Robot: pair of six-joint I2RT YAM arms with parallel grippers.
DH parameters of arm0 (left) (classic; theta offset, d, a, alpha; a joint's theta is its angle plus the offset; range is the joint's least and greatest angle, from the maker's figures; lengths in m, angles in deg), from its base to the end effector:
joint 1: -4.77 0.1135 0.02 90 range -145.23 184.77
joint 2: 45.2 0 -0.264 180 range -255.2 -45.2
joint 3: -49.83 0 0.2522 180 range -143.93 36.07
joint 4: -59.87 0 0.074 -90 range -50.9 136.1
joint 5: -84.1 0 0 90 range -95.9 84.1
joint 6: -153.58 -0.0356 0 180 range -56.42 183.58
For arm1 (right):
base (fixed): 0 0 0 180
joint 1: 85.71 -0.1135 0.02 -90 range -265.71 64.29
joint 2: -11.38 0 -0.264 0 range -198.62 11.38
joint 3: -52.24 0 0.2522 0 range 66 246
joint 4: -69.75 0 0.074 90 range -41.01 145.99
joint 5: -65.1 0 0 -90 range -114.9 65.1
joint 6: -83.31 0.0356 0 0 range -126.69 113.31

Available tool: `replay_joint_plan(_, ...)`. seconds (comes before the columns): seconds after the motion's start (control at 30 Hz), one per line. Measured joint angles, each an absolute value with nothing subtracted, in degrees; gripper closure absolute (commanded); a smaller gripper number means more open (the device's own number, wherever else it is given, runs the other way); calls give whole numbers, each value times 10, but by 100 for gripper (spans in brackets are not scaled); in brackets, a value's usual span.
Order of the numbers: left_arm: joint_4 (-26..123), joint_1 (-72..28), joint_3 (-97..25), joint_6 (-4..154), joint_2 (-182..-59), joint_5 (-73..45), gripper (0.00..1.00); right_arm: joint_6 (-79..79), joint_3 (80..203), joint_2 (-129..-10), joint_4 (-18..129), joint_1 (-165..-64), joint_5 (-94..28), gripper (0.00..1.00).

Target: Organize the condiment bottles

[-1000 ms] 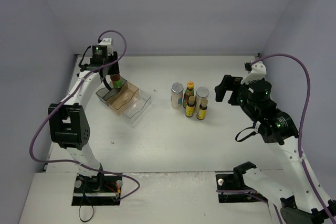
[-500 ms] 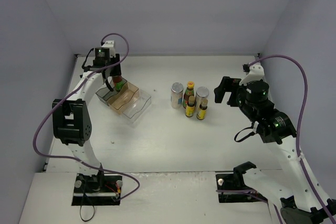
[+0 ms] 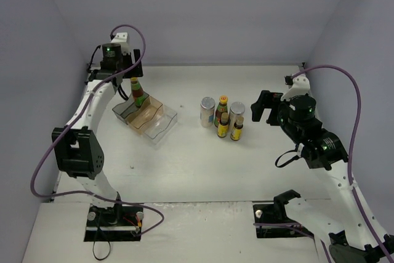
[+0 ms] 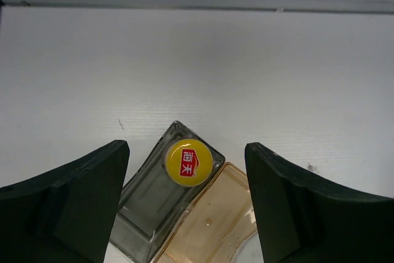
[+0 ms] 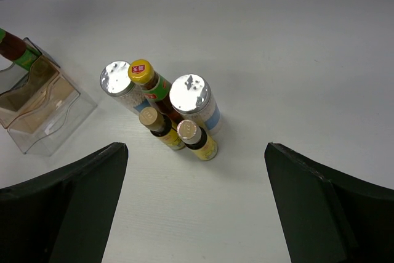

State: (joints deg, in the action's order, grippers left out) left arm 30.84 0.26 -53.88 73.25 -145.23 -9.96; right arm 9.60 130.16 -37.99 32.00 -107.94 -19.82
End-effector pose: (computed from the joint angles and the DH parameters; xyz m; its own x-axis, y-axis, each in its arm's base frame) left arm 0.4151 -0.0353 0.3428 -0.4446 -0.1330 -0.8858 0.0685 0.9810 -0.1817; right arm 0.1657 0.0643 0.4169 -0.2251 0.2098 -0.9515 -0.2425 0.9337 0.2633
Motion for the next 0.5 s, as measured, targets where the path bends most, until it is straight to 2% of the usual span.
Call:
replay_joint_plan(0.2,271,-47,-582,735,-1357,-95,24,92,1302,-371,318,-1079,-198,0)
replay_joint_plan(0.33,270,-153,-591,735,-1313,-103,24,86,1309,-366,314,-1079,-197,0)
replay_joint_plan(0.5,271,-278,-595,734,-1333,-128,24,83,1312,-360,312,-1079,-197,0)
